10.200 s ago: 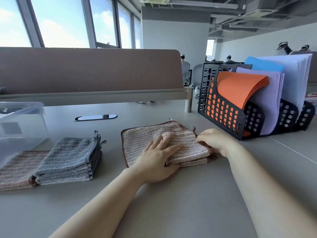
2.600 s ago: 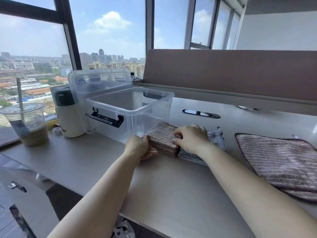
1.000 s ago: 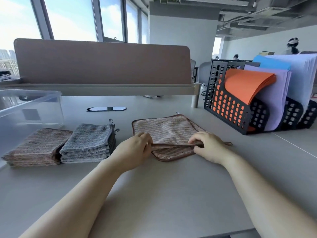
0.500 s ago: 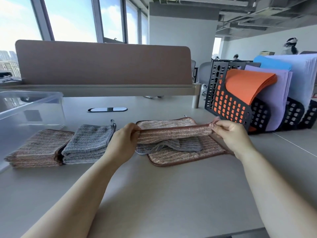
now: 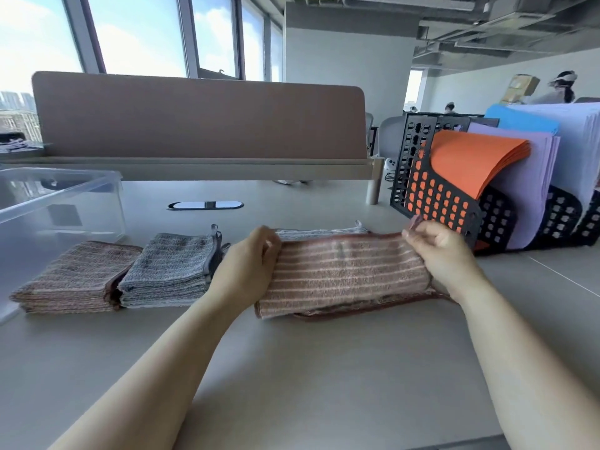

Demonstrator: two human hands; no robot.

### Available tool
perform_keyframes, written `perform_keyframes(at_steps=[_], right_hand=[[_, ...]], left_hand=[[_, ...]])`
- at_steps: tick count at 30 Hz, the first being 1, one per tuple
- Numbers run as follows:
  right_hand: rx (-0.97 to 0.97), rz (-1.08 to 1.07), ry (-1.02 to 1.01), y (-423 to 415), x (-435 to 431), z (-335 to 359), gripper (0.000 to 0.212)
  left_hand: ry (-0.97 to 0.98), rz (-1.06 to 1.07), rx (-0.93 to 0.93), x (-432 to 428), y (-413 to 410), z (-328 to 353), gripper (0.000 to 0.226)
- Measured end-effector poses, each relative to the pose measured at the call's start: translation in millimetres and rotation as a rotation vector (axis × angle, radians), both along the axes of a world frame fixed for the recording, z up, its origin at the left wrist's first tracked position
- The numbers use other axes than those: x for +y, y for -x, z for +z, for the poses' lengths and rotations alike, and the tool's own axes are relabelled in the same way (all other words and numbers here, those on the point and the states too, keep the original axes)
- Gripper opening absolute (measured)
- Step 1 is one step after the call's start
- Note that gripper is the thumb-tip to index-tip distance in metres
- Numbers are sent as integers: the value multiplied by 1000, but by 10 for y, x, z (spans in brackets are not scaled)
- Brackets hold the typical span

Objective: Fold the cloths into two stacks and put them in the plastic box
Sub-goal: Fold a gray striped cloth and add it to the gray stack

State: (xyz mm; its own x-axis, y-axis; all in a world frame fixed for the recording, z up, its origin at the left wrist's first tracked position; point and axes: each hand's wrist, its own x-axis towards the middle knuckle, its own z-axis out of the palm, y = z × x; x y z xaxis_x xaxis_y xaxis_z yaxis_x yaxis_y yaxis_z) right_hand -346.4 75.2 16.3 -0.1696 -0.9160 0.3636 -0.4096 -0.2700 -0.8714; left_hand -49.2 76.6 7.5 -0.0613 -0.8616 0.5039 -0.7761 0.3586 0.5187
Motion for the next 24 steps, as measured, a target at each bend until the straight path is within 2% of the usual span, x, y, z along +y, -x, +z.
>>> perform_keyframes(at_steps=[2,4,8,13,18,21,24], right_hand=[[290,-34,-182,-13,-62,-120,11],[364,-70,-216,-34,-122,-170,17],[324,-165,-152,-110,-226,-83,15],[389,-73,-259,-193,-351,-120,16],[401,-46,-288,-177,-414,-147,13],[344,-32,-230,-148,-385,-135,8],[146,-47,-114,-104,-336,-55,5]], left_hand=[[-156,66,-170,-76,-28,-112,14],[-167,74,-170,-113,-25,-121,16],[-80,113,-81,-189,46,19,17],[-261,170,-221,-301,26,-137,22],[-265,144,-282,-293,-1,-127,16],[-232,107,-208,-266,-8,-92,12],[-110,115,-31,-209,-50,-8,11]])
